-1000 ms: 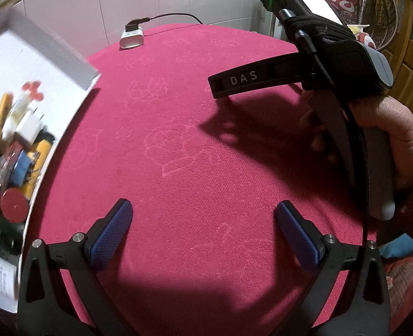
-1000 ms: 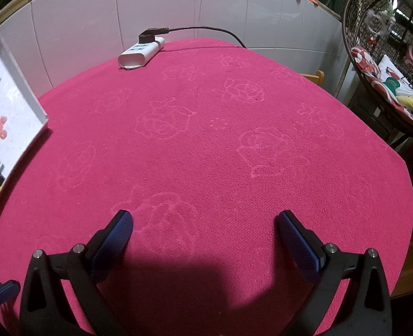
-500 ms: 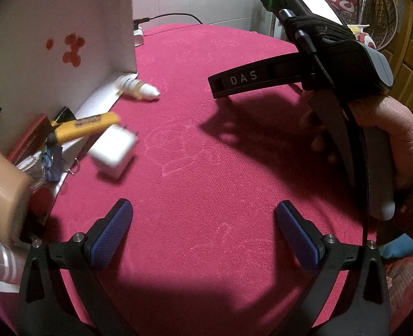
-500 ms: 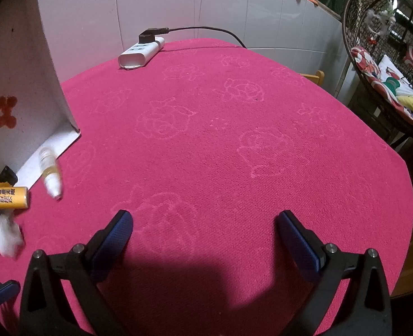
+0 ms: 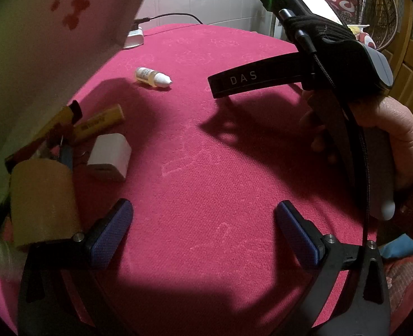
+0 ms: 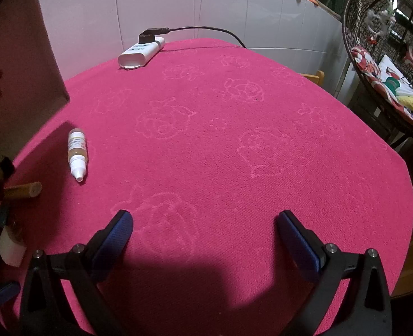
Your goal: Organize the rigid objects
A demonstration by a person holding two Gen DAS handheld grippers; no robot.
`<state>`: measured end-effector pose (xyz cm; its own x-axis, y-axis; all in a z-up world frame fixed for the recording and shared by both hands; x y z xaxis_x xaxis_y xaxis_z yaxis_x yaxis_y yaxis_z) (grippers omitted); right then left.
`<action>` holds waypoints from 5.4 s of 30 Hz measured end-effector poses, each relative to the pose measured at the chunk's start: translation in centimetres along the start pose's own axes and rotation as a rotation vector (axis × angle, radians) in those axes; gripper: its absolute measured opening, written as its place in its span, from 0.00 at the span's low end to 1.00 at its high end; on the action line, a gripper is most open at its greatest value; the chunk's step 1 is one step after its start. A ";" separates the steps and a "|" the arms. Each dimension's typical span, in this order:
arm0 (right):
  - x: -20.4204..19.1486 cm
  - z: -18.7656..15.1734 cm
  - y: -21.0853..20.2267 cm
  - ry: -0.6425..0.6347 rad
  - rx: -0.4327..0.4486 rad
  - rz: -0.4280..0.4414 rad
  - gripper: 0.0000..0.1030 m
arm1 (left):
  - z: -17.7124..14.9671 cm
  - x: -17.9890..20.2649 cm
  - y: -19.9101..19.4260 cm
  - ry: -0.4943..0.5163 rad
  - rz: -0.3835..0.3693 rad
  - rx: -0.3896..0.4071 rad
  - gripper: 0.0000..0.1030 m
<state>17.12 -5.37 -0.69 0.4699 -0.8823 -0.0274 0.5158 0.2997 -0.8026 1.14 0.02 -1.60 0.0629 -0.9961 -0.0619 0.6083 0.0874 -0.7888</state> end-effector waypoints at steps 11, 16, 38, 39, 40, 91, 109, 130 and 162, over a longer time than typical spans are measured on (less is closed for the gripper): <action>0.0 0.0 0.0 0.000 -0.001 0.000 1.00 | 0.0 0.0 0.0 0.001 0.000 0.001 1.00; 0.0 0.0 0.0 0.000 -0.001 0.000 1.00 | 0.0 0.0 0.0 0.000 0.000 0.001 1.00; 0.0 -0.1 -0.1 0.000 -0.001 0.000 1.00 | 0.0 0.0 0.0 0.000 0.000 0.000 1.00; 0.0 -0.1 -0.1 0.000 0.000 0.000 1.00 | 0.0 0.0 0.1 0.000 0.000 0.000 1.00; 0.0 -0.1 -0.1 0.000 0.000 0.000 1.00 | 0.0 0.0 0.1 0.000 0.000 0.000 1.00; 0.1 0.0 -0.1 0.000 -0.001 0.000 1.00 | -4.7 -13.9 -6.8 -0.217 0.242 0.052 0.44; 0.0 0.1 -0.1 0.000 -0.001 0.000 1.00 | -5.3 -13.3 -6.1 -0.295 0.253 0.054 0.36; -8.0 5.5 2.0 -0.341 0.022 0.231 0.98 | -5.4 -14.7 -11.2 -0.429 0.295 0.189 0.36; -16.0 3.6 -10.0 -0.396 0.221 0.611 0.18 | -7.1 -17.7 -15.9 -0.561 0.472 0.258 0.36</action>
<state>7.00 7.02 9.95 0.9184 -0.3529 -0.1791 0.1936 0.7954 -0.5743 -15.25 16.21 7.74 0.7104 -0.7036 0.0174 0.5783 0.5695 -0.5842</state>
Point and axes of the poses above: each gripper's, at about its wrist camera, not at the fingertips, and y roughly the way its jaws point, x to its right, z to its top, the point moved 2 cm from there along y, roughly the way its jaws point, and after that the axes turned 5 degrees about z, right-handed, at the moved point
